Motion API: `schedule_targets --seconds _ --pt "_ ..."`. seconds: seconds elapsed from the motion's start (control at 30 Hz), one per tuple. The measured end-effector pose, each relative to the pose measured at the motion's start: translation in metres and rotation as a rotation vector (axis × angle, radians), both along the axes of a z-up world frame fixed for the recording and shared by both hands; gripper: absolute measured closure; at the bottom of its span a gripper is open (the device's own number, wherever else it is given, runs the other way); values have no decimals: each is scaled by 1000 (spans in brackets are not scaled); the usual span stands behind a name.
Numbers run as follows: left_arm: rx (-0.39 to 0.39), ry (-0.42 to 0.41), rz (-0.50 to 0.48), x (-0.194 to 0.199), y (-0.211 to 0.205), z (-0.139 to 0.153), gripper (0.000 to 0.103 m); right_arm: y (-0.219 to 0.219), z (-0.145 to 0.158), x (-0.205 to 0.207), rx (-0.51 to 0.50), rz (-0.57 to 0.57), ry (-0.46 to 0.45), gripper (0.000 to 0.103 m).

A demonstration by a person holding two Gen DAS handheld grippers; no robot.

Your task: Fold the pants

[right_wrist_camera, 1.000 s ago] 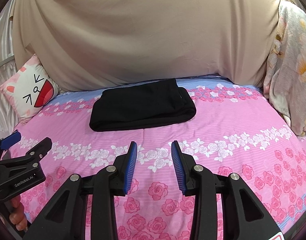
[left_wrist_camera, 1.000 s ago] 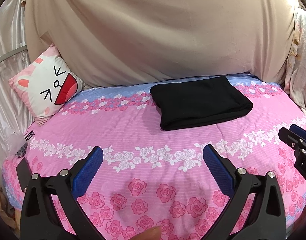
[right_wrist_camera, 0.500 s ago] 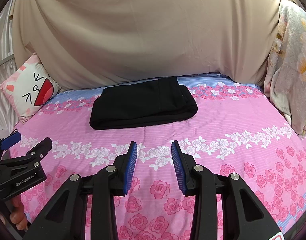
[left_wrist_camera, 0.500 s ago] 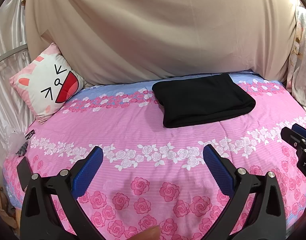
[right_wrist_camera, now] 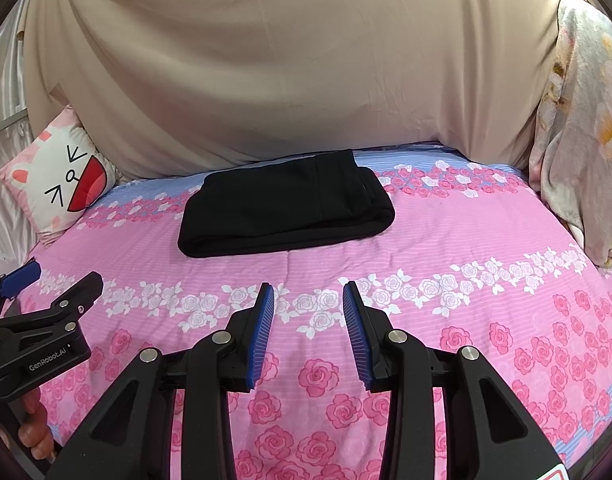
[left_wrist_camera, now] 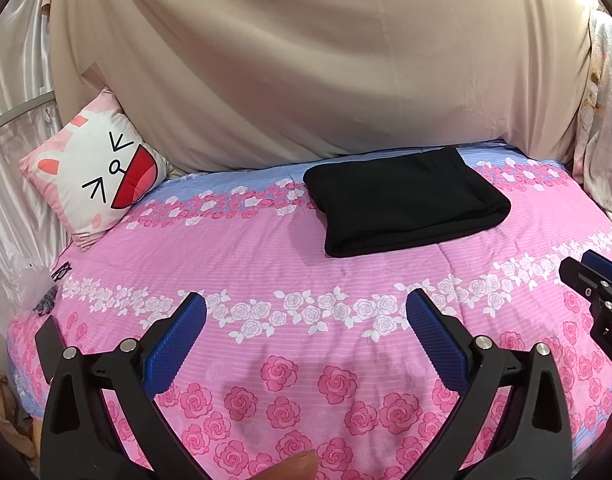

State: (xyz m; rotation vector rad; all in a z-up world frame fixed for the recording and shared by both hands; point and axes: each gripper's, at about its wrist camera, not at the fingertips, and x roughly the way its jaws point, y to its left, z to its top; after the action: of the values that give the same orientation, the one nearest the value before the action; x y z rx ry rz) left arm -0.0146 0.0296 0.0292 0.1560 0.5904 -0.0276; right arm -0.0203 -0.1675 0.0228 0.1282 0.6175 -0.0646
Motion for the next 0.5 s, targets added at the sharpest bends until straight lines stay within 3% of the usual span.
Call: schedule_targets --seconds 0.5 --pt "12 -7 -7 -1 -4 3 5 -1 -1 0 0 0 3 67"
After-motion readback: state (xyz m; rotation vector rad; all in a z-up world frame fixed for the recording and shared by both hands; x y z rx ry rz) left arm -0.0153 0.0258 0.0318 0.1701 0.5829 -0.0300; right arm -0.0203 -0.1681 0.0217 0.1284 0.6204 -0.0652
